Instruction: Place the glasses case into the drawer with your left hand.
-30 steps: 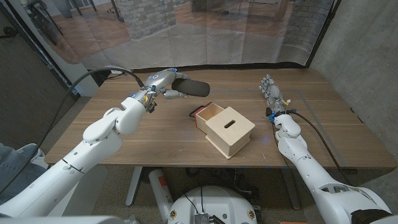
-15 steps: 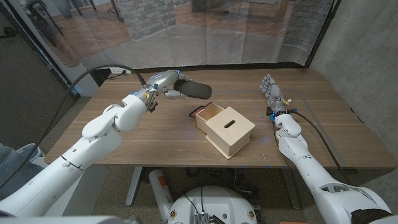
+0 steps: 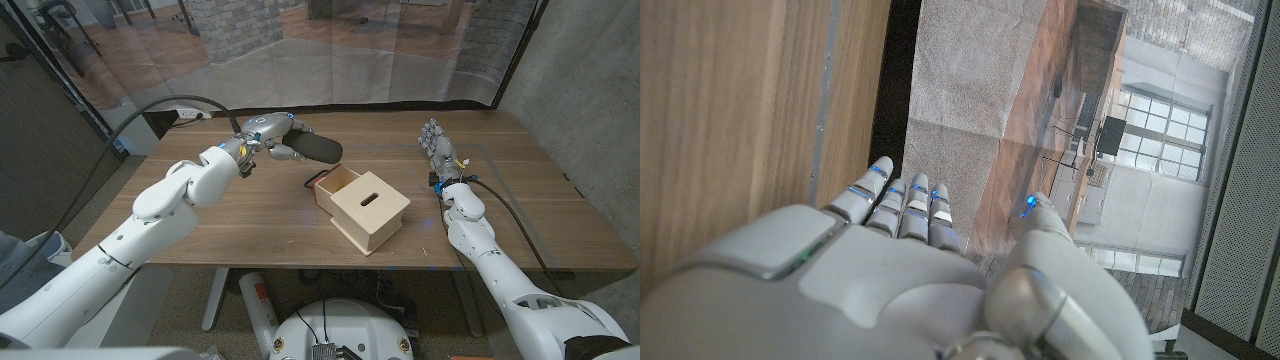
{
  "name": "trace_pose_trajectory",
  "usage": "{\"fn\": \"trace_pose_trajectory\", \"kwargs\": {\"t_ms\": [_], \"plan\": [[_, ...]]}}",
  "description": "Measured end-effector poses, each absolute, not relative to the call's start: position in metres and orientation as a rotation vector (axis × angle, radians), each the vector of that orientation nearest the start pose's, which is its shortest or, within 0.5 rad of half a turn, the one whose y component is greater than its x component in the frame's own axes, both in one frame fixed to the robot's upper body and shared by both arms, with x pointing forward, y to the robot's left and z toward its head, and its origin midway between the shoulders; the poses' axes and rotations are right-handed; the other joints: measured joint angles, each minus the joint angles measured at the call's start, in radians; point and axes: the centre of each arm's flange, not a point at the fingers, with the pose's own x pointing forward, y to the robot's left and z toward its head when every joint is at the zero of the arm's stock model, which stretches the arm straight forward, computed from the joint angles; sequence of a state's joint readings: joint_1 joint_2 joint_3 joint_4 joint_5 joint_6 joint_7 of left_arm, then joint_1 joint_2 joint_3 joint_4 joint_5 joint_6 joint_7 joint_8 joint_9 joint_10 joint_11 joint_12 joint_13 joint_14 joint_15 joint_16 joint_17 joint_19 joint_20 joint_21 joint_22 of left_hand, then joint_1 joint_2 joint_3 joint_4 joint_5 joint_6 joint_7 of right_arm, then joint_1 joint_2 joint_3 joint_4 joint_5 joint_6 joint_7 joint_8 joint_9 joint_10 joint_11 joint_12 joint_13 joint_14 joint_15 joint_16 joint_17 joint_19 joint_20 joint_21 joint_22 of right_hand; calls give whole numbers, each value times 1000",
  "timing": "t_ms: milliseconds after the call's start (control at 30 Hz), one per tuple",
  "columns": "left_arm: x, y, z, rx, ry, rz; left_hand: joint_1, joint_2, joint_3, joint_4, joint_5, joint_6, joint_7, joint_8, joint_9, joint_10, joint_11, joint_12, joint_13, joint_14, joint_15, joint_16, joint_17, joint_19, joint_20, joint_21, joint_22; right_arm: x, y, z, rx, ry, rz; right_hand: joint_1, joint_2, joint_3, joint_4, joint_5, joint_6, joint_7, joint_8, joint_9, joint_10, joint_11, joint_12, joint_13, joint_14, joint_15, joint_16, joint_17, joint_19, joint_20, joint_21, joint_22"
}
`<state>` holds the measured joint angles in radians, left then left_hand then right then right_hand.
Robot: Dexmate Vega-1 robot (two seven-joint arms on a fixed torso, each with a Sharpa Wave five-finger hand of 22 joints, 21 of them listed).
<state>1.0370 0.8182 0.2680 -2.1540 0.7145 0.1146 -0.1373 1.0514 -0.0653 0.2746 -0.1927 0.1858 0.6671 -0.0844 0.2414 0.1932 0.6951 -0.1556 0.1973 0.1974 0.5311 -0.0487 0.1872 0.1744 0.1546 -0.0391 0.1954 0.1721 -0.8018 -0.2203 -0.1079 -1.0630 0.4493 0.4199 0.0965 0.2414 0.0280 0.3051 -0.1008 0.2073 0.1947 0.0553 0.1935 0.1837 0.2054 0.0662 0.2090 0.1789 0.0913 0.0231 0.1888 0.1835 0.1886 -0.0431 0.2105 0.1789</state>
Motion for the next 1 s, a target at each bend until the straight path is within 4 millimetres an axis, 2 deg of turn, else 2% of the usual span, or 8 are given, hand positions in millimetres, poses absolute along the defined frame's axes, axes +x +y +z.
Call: {"fn": "trace_pose_trajectory", "kwargs": {"t_ms": [533,567,933,1000], "plan": [[483,189,79,1610,-866,47,4,-4,0,0,0,11,-3,-4,-1,8,-5,-1,0,0,0,0,0,0,0,0,0,673,-305,-43,181,-676,59,0,0,-1,-5,0,0,0,0,0,0,0,0,0,0,0,0,0,0,0,0,0],[486,188,77,1656,-831,38,5,-5,0,0,0,11,-3,-4,0,8,-5,-1,0,0,0,0,0,0,0,0,0,673,-307,-46,182,-672,56,0,0,0,-6,0,0,0,0,0,0,0,0,0,0,0,0,0,0,0,0,0],[485,177,84,1659,-857,30,5,-5,0,0,0,11,-3,0,0,8,-5,-1,0,0,0,0,0,0,0,0,0,673,-307,-46,184,-671,57,0,0,0,-6,0,0,0,0,0,0,0,0,0,0,0,0,0,0,0,-4,0],[488,175,80,1708,-810,2,5,-5,0,0,0,11,-3,0,0,8,-5,-2,0,0,0,0,0,0,0,0,0,672,-309,-46,184,-673,54,0,0,0,-6,0,0,0,0,0,0,0,0,0,0,0,0,0,0,0,-4,0]]}}
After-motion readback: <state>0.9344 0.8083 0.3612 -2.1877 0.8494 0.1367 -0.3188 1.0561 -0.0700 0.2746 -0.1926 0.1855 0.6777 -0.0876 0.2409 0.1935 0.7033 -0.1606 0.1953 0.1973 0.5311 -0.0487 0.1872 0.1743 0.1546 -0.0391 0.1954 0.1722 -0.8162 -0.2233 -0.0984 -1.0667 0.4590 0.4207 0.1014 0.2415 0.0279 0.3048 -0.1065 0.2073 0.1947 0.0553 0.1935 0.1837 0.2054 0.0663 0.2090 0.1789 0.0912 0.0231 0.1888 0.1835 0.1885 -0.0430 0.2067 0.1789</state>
